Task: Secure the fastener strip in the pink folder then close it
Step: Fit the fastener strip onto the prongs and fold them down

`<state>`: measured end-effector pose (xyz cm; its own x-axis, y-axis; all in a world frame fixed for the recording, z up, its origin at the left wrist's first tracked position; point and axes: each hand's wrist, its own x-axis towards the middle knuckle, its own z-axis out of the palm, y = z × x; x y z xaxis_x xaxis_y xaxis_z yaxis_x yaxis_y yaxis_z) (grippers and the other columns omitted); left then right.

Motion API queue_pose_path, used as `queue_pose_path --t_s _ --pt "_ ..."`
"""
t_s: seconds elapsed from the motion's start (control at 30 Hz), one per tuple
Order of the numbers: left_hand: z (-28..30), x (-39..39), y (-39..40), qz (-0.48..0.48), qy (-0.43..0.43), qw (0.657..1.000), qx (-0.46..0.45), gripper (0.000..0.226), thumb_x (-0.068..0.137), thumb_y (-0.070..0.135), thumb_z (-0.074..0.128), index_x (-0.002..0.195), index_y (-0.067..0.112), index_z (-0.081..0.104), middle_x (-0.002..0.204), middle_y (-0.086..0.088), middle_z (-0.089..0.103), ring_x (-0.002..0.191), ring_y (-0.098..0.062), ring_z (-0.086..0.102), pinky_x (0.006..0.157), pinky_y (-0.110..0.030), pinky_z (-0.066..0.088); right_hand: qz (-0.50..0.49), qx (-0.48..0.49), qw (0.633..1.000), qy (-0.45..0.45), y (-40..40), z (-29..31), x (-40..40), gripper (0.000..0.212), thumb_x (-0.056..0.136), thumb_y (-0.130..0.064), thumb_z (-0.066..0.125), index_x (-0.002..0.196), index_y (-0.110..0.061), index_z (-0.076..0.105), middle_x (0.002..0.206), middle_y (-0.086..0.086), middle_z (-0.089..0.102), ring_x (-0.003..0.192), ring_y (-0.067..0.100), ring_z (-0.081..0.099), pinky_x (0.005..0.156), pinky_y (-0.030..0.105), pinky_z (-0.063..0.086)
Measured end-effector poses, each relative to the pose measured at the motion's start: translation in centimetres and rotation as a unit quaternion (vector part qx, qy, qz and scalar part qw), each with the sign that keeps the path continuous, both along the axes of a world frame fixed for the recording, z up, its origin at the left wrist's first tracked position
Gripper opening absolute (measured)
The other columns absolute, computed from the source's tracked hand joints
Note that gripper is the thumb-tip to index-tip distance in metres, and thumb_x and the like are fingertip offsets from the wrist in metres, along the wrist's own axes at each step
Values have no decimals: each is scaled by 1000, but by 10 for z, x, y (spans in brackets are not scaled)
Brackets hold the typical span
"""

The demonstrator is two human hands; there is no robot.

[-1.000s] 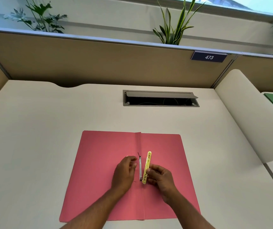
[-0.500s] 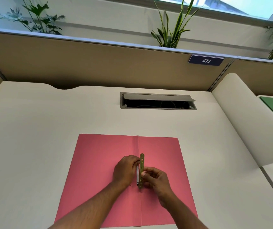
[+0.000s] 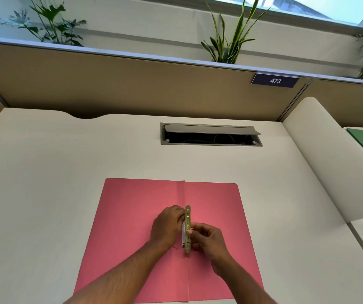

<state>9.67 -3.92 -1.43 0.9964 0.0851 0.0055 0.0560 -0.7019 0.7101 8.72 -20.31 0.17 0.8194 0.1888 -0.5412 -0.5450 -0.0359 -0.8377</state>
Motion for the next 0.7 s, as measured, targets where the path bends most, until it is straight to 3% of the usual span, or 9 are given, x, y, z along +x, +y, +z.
queue_pose_path --t_s 0.1,0.27,0.4,0.57,0.7 --pt "-2 -4 1 7 -20 998 -54 21 95 15 53 107 18 71 104 6 67 91 -9 60 79 -28 51 0 -11 1000 0 1 -1 1 15 88 -1 75 102 -7 80 94 29 76 72 28 69 72 43 58" --pt "-2 -21 5 39 -79 991 -100 28 96 8 52 119 17 64 113 7 60 101 -2 58 87 -22 50 1 -22 1000 10 8 0 3 16 88 3 73 103 -3 78 82 19 77 65 21 66 59 30 56" --pt "-6 -35 8 15 -84 988 -127 34 91 8 55 122 18 62 118 9 57 111 -4 58 94 -27 51 17 -36 999 4 15 -1 0 16 87 4 73 100 -4 78 80 17 77 66 23 66 61 32 56" --pt "-14 -44 13 37 -58 988 -140 44 93 10 58 135 20 52 124 9 57 118 -2 54 100 -28 50 32 -122 991 -34 19 -2 1 16 86 3 73 95 -9 78 78 12 79 66 18 70 62 30 58" --pt "-23 -49 19 35 -39 994 -101 37 90 16 64 124 25 55 122 10 57 117 -2 52 100 -28 48 37 -188 980 -59 22 -1 5 15 83 1 76 89 -12 78 74 11 79 62 18 72 64 38 63"
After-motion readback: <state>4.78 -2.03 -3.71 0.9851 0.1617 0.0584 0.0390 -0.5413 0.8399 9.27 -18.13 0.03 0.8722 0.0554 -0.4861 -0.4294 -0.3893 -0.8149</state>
